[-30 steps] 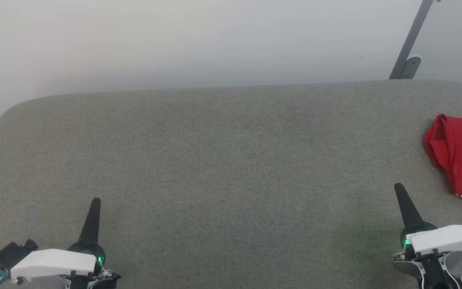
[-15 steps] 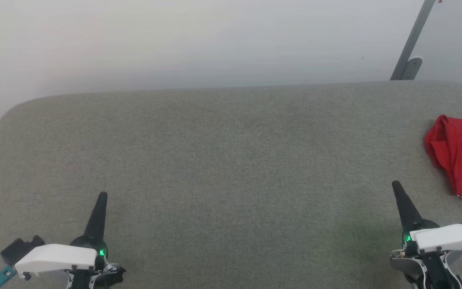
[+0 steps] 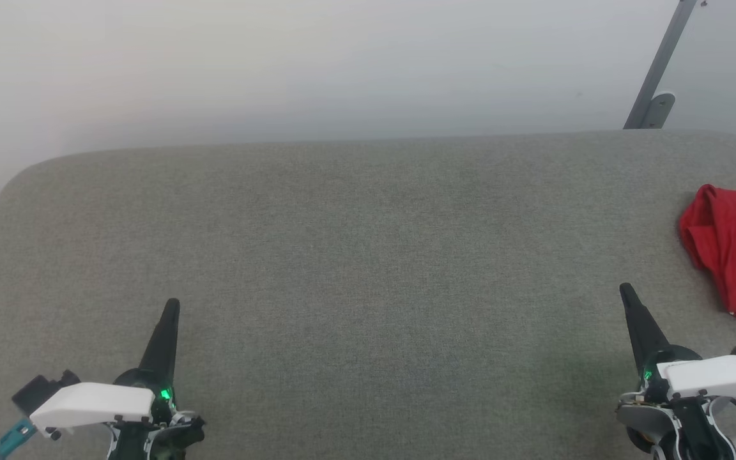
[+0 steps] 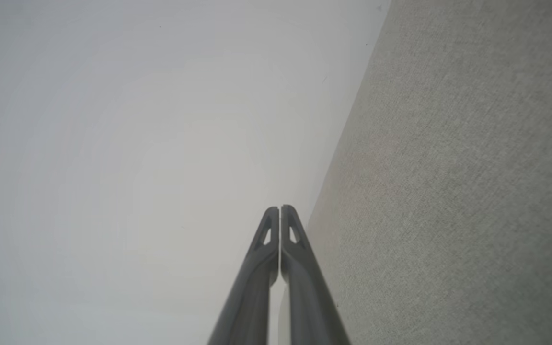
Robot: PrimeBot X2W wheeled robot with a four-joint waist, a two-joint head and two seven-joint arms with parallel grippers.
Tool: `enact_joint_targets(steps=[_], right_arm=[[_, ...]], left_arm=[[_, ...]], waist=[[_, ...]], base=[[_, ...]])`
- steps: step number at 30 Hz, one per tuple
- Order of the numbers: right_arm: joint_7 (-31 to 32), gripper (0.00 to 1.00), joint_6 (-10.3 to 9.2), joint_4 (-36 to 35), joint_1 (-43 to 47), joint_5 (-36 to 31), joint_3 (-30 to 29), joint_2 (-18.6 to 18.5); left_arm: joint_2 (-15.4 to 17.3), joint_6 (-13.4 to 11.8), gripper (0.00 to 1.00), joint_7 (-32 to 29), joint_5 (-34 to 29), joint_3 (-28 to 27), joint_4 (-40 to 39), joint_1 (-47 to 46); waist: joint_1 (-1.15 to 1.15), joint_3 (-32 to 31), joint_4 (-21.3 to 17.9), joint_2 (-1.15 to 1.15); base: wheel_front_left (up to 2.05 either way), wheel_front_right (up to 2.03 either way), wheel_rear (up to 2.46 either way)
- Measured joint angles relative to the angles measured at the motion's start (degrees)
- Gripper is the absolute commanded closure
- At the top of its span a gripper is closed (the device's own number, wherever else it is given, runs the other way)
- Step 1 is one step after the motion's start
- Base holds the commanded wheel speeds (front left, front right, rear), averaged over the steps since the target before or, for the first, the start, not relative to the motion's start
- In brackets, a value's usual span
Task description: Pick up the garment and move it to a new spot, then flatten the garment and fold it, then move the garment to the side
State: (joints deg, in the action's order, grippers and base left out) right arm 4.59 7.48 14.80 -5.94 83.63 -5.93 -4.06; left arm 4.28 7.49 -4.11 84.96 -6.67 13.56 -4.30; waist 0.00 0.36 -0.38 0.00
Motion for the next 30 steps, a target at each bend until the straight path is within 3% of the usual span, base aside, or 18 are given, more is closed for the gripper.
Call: enact_joint_targets(steps=[30], right_arm=[[2.0,1.0,0.0,-0.7,-0.1,8.7,-0.6,1.2]], left_arm=[[-1.4,0.0,1.0,-2.4,7.3,0.1,0.5,-1.6]], waist=[[0.0,-0.2,0.4,0.0]], base=[[0.0,0.0,0.0]])
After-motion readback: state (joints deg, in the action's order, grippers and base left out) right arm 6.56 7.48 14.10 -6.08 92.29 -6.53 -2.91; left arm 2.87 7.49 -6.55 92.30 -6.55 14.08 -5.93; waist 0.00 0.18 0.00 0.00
